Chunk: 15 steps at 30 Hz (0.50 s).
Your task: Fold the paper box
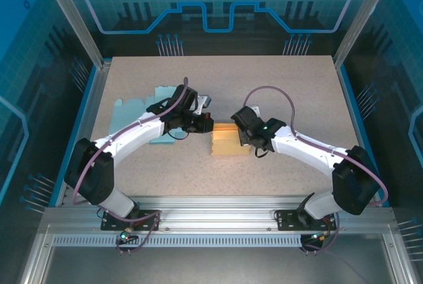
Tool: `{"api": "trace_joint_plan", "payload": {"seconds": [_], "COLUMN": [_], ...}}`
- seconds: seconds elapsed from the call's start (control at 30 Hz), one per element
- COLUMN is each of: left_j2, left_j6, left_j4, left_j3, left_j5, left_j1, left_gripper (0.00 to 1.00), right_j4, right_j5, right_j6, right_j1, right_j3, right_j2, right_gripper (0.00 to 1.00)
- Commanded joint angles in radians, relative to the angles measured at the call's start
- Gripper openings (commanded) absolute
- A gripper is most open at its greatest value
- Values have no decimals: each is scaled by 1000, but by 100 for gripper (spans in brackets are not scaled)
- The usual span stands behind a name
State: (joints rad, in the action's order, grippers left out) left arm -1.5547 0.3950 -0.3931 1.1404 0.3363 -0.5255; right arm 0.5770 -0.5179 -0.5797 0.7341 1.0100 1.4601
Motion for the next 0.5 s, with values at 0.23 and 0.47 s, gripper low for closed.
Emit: {"api": "trace_joint_plan", "payload": {"seconds": [0.23,0.47], "left_j2": [48,52], "left_j6": [0,-26], "left_j4": [87,29], "left_j3": [-52,-58], "left_j5": [-1,-55], "left_j1": [-30,-62], "left_gripper": [0,18], "right_j4": [36,35], "right_j5": [125,115], "right_j6": [3,-5], "right_j1": [60,66], "right_j3": [-3,-3], "right_j2": [48,49], "right_gripper": [4,4]}}
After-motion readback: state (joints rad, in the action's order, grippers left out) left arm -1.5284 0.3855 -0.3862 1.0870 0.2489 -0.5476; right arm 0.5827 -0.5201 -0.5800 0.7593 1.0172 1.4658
